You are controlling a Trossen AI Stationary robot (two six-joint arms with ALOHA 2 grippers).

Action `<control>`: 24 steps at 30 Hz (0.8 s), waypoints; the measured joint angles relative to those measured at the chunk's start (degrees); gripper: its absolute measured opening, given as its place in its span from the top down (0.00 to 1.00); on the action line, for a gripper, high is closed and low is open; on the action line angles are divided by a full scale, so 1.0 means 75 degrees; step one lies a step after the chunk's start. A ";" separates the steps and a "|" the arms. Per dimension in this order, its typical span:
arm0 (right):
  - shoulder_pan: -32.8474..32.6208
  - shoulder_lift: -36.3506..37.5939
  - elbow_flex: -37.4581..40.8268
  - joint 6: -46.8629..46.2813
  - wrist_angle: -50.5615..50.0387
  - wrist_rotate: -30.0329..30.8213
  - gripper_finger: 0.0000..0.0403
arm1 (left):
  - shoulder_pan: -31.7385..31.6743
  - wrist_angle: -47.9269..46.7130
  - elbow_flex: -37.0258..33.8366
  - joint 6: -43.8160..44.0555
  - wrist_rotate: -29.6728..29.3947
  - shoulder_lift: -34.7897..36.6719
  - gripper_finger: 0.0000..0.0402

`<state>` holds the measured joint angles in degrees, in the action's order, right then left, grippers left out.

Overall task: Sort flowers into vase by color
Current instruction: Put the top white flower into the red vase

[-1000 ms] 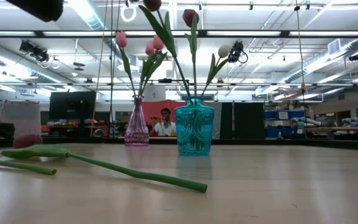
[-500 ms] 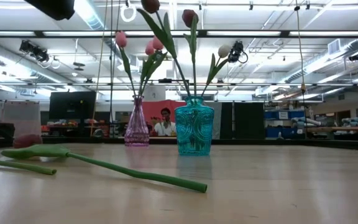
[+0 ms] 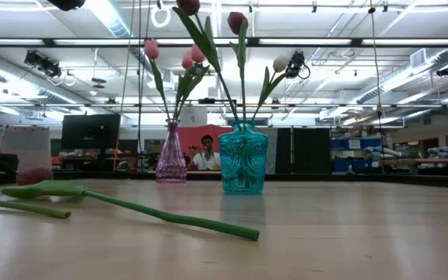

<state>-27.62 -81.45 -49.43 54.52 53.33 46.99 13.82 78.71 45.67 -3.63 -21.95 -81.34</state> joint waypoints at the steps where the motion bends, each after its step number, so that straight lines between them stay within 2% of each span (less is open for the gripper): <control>1: 0.0006 0.0000 0.0000 -0.0129 -0.0058 0.0093 0.84 | -0.0002 -0.0157 0.0000 -0.0060 -0.0088 0.0040 0.86; 2: 0.0006 0.0000 0.0000 -0.0273 -0.0101 0.0220 0.82 | -0.0002 -0.0295 0.0000 -0.0129 -0.0158 0.0074 0.92; 4: -0.0002 0.0000 0.0000 -0.0546 -0.0125 0.0508 0.76 | -0.0002 -0.0436 0.0000 -0.0278 -0.0289 0.0117 0.97; 11: -0.0395 0.0370 0.0003 -0.1013 -0.0508 0.1049 0.52 | -0.0002 -0.1583 0.0000 -0.0444 -0.0687 0.0620 0.99; 16: -0.0612 0.1099 0.0003 -0.2142 -0.2387 0.1192 0.43 | -0.0002 -0.2663 0.0000 -0.0299 -0.0825 0.1224 0.99; 21: -0.0605 0.1798 0.0003 -0.3891 -0.4552 0.1183 0.41 | -0.0002 -0.3760 0.0108 -0.0085 -0.0931 0.1511 1.00; 24: -0.0385 0.2202 0.0003 -0.5164 -0.5785 0.0419 0.42 | -0.0021 -0.5499 0.0756 0.0101 -0.0937 0.1615 1.00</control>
<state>-30.51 -64.93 -49.41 15.79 9.94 50.13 13.66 37.47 51.34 -2.88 -28.97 -69.23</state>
